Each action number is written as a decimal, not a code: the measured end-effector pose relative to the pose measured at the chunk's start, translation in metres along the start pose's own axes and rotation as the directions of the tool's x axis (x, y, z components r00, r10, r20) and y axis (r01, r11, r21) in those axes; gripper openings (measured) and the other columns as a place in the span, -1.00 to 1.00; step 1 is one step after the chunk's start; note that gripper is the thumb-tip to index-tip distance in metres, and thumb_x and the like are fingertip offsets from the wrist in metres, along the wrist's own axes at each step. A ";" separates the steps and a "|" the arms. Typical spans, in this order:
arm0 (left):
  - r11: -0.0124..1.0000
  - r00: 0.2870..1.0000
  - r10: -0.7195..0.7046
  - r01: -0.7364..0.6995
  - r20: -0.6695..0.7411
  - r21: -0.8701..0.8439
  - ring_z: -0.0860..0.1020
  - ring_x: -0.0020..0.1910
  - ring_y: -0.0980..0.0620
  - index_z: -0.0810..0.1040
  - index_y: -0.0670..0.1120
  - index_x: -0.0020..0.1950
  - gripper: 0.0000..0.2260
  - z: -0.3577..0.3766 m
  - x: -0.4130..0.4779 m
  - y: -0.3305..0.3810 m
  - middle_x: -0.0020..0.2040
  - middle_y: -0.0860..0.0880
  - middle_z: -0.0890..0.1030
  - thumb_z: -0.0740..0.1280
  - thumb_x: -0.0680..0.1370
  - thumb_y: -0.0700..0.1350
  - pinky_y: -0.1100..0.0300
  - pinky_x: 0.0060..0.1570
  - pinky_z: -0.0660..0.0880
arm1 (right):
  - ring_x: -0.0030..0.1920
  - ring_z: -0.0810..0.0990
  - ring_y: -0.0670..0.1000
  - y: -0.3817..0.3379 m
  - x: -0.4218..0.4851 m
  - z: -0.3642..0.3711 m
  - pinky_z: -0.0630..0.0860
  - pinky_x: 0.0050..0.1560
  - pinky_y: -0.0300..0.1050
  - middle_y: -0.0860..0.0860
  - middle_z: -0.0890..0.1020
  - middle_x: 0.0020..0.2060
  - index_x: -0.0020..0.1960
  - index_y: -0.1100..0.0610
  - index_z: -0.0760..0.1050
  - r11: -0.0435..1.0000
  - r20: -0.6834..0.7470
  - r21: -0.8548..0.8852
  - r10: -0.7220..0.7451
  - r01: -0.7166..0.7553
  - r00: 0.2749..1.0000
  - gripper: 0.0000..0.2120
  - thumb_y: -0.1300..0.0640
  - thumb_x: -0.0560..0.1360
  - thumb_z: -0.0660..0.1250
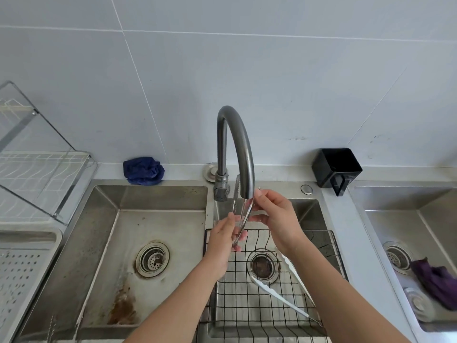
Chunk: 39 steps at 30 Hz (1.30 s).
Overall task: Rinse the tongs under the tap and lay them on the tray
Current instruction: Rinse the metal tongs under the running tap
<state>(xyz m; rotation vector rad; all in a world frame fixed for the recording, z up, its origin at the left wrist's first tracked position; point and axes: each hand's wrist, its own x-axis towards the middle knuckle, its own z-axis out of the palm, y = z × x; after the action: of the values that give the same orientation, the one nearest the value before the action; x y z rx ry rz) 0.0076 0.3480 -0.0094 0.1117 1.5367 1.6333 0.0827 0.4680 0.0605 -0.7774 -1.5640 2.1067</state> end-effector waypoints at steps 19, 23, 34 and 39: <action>0.930 0.899 -0.349 0.367 0.263 -0.019 0.27 -0.57 0.08 0.69 -0.05 0.01 -0.30 -0.006 -0.012 0.024 -0.39 -0.09 0.47 0.14 0.44 0.54 0.33 -0.60 0.08 | -0.18 0.71 0.07 0.037 0.017 0.018 0.64 -0.22 -0.11 0.11 0.70 -0.08 0.17 0.14 0.51 0.962 -0.194 -0.207 0.136 -0.176 0.971 -0.68 0.07 0.50 0.50; 0.981 0.982 -0.179 0.183 0.061 -0.063 0.42 -0.50 0.06 0.59 -0.11 0.10 -0.59 -0.006 -0.012 0.024 -0.39 -0.04 0.55 0.22 0.64 0.21 0.32 -0.59 0.16 | -0.24 0.68 0.05 0.035 0.024 0.018 0.69 -0.06 0.08 0.20 0.67 -0.05 0.22 0.23 0.47 0.975 -0.268 -0.102 0.166 -0.199 0.949 -0.64 0.15 0.51 0.50; 0.925 0.889 -0.376 0.378 0.260 0.046 0.20 -0.64 0.13 0.71 -0.11 -0.11 -0.32 -0.028 -0.018 0.028 -0.53 0.00 0.34 0.10 0.56 0.43 0.36 -0.65 0.10 | -0.41 0.66 0.13 0.028 0.029 0.028 0.64 -0.38 -0.01 0.19 0.67 -0.38 -0.01 0.25 0.47 0.861 -0.192 0.386 0.427 -0.332 0.884 -0.94 0.34 0.55 0.34; 0.840 0.989 0.142 -0.096 -0.045 0.535 0.55 -0.36 0.04 0.60 0.04 -0.02 -0.45 -0.009 -0.017 0.023 -0.33 0.09 0.59 0.05 0.55 0.44 0.11 -0.37 0.48 | -0.51 0.55 0.01 0.022 0.047 0.045 0.57 -0.41 -0.09 0.13 0.56 -0.33 -0.04 0.23 0.48 0.870 -0.337 0.428 0.404 -0.243 0.851 -0.93 0.27 0.62 0.25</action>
<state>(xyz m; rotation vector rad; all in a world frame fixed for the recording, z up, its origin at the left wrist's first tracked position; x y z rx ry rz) 0.0010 0.3337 0.0155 0.4539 2.0525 1.2684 0.0177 0.4573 0.0404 -1.3220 -0.8124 2.1772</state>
